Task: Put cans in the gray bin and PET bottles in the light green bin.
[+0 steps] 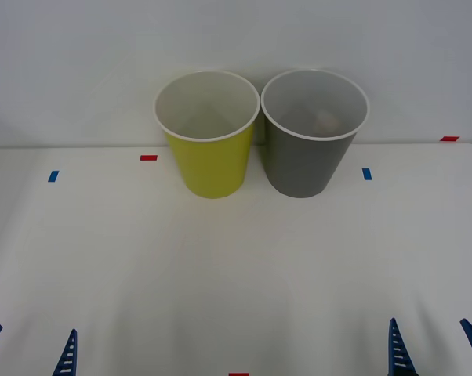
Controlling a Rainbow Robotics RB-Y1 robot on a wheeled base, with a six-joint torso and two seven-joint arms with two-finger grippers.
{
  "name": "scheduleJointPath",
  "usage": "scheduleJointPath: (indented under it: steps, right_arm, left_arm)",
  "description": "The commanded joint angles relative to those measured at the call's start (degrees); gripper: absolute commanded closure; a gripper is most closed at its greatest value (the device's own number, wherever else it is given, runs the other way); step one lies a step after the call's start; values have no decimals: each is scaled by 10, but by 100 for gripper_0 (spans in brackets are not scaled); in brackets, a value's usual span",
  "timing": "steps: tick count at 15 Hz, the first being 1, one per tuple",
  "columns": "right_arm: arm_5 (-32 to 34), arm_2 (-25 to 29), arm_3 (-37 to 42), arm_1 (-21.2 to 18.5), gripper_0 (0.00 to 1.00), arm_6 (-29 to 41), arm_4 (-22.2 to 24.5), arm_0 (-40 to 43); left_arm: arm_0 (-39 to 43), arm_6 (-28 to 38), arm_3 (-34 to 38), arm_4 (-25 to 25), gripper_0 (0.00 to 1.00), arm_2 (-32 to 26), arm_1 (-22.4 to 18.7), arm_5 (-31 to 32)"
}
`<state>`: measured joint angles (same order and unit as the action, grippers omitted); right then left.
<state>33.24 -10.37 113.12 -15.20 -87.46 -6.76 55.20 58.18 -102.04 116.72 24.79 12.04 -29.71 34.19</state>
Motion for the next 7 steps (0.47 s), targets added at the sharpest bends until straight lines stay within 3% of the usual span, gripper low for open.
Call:
scheduleJointPath:
  steps: [1,7]
  right_arm:
    - [0,0,0,0,4,0,0,0]
    - [0,0,0,0,4,0,0,0]
  left_arm:
    - [0,0,0,0,0,0,0,0]
    - [0,0,0,0,0,0,0,0]
